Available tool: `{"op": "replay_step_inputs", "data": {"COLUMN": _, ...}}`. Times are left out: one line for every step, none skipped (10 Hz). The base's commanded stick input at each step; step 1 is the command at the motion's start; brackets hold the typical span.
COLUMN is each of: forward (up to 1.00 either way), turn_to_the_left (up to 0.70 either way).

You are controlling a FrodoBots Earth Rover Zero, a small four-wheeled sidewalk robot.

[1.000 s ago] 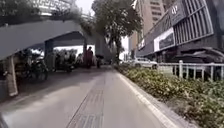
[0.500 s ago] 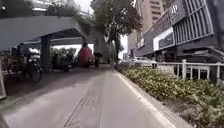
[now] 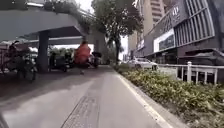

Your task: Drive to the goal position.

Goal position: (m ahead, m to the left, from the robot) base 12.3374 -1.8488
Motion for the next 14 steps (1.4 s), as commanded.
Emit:
{"op": "replay_step_inputs", "data": {"forward": 0.45, "turn_to_the_left": 0.00}}
{"op": "replay_step_inputs", "data": {"forward": 0.45, "turn_to_the_left": 0.00}}
{"op": "replay_step_inputs", "data": {"forward": 0.45, "turn_to_the_left": 0.00}}
{"op": "replay_step_inputs", "data": {"forward": 0.45, "turn_to_the_left": 0.00}}
{"op": "replay_step_inputs", "data": {"forward": 0.45, "turn_to_the_left": 0.00}}
{"op": "replay_step_inputs", "data": {"forward": 0.45, "turn_to_the_left": 0.00}}
{"op": "replay_step_inputs", "data": {"forward": 0.45, "turn_to_the_left": 0.00}}
{"op": "replay_step_inputs", "data": {"forward": 0.45, "turn_to_the_left": 0.00}}
{"op": "replay_step_inputs", "data": {"forward": 0.45, "turn_to_the_left": 0.00}}
{"op": "replay_step_inputs", "data": {"forward": 0.45, "turn_to_the_left": 0.00}}
{"op": "replay_step_inputs", "data": {"forward": 0.45, "turn_to_the_left": 0.00}}
{"op": "replay_step_inputs", "data": {"forward": 0.45, "turn_to_the_left": 0.00}}
{"op": "replay_step_inputs", "data": {"forward": 0.45, "turn_to_the_left": 0.00}}
{"op": "replay_step_inputs", "data": {"forward": 0.45, "turn_to_the_left": 0.00}}
